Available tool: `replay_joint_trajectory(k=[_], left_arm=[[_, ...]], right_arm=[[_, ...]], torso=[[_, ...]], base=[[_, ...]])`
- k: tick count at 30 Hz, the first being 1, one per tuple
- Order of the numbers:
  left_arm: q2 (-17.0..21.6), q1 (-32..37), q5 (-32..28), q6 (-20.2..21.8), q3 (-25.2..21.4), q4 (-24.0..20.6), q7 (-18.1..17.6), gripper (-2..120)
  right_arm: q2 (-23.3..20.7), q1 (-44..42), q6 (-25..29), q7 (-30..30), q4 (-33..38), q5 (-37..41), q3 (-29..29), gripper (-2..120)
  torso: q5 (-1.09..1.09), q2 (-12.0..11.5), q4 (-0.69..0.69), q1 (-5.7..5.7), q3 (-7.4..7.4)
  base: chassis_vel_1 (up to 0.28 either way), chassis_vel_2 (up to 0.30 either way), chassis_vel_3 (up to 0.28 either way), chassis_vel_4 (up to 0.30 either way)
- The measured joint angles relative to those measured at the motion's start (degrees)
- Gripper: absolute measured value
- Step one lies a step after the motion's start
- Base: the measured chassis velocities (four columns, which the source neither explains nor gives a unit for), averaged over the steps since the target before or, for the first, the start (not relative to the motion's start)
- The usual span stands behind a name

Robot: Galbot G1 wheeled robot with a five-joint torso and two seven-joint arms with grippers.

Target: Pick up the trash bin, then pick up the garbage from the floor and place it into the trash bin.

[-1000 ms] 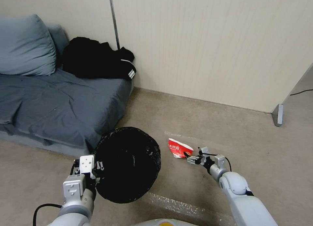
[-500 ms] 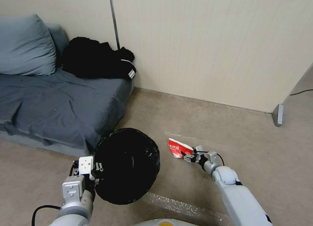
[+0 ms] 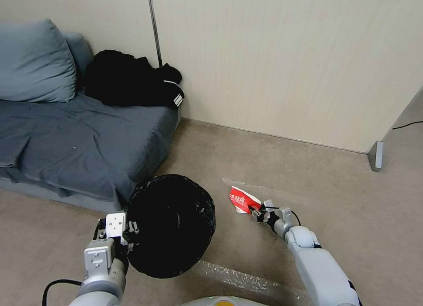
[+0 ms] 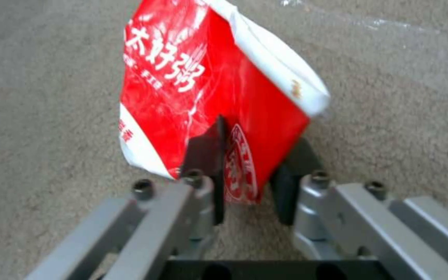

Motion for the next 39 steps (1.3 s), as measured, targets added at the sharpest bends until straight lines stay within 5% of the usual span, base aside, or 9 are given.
replay_joint_trajectory(k=[5, 12, 21, 27, 32, 39], left_arm=[[0.0, -0.1, 0.1, 0.0, 0.4, 0.0, 0.0, 1], [0.8, -1.0, -0.3, -0.1, 0.3, 0.1, 0.0, 1], [1.9, -3.2, -1.7, -0.1, 0.9, 2.3, -0.2, 1], [2.5, -3.3, -2.6, 0.3, 1.3, 2.3, -0.4, 1], [2.8, -3.2, -2.9, 0.4, 1.5, 2.3, -0.4, 1], [2.8, -3.5, -2.8, 0.5, 1.8, 2.4, -0.4, 1]], right_arm=[[-0.1, -0.6, 0.0, 0.2, 2.1, 0.3, 0.0, 0], [-0.3, -4.1, 3.3, 4.7, 8.6, 3.3, 0.3, 0], [-1.3, -16.9, 7.0, 7.1, 35.9, 13.0, 3.2, 0], [-3.5, -27.6, 9.9, -2.5, 60.8, 20.6, 4.3, 0], [-7.0, -33.6, 11.1, -8.0, 71.3, 21.2, 2.1, 0], [-11.4, -39.1, 13.0, -8.9, 75.6, 16.3, -4.0, 0]], torso=[[0.00, 0.0, 0.01, 0.00, 0.00], [0.00, 0.0, 0.01, 0.00, 0.00], [0.02, 0.0, 0.02, 0.00, 0.00], [-0.01, 0.0, 0.01, 0.00, -0.01], [0.01, 0.0, 0.01, -0.01, -0.01], [0.00, 0.0, 0.00, 0.00, -0.01]], base=[[0.000, 0.000, 0.000, 0.000], [0.000, 0.000, 0.000, 0.000], [0.000, 0.000, 0.000, 0.000], [0.000, 0.000, 0.000, 0.000], [0.000, 0.000, 0.000, 0.000], [0.000, 0.000, 0.000, 0.000]])
